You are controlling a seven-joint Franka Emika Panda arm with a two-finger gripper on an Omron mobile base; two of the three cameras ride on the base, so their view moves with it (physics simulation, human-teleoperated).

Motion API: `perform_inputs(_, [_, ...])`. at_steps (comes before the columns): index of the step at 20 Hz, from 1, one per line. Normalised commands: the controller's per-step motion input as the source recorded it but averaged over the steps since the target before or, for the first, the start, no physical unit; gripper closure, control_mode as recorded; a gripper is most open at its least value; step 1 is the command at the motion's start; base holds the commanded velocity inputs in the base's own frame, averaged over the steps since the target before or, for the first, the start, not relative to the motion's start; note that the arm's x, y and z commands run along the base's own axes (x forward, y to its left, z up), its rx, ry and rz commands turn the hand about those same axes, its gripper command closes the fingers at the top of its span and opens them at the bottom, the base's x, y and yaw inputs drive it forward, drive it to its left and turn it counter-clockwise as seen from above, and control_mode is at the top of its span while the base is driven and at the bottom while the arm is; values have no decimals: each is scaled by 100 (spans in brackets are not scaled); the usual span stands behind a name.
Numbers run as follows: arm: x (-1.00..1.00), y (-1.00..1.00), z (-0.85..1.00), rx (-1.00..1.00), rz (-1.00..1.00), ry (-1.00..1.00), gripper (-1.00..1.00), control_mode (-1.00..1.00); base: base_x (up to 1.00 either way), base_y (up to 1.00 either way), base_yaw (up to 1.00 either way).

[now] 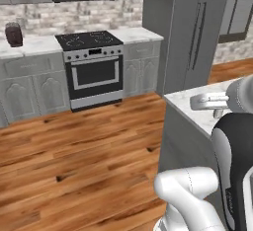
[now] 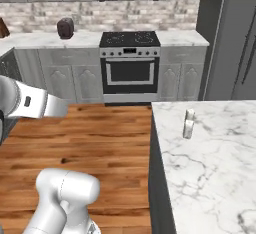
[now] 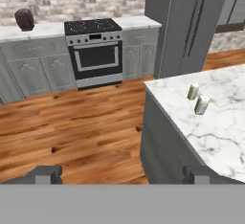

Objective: Pick the boxed drink, boxed drink, can from the counter and place them in the open cabinet.

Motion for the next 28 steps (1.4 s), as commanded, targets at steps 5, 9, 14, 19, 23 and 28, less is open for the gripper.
perform_inputs(5, [0,0,0,0,0,0,-100,100,4,0,-27])
perform_inputs(9, [0,0,0,0,0,0,-100,100,13,0,-26])
perform_inputs(14, [0,0,0,0,0,0,-100,100,14,0,-25])
perform_inputs(19, [0,0,0,0,0,0,-100,100,3,0,-25])
perform_inputs(23, [0,0,0,0,0,0,-100,100,4,0,-24])
perform_inputs(28, [0,0,0,0,0,0,-100,100,9,0,-21])
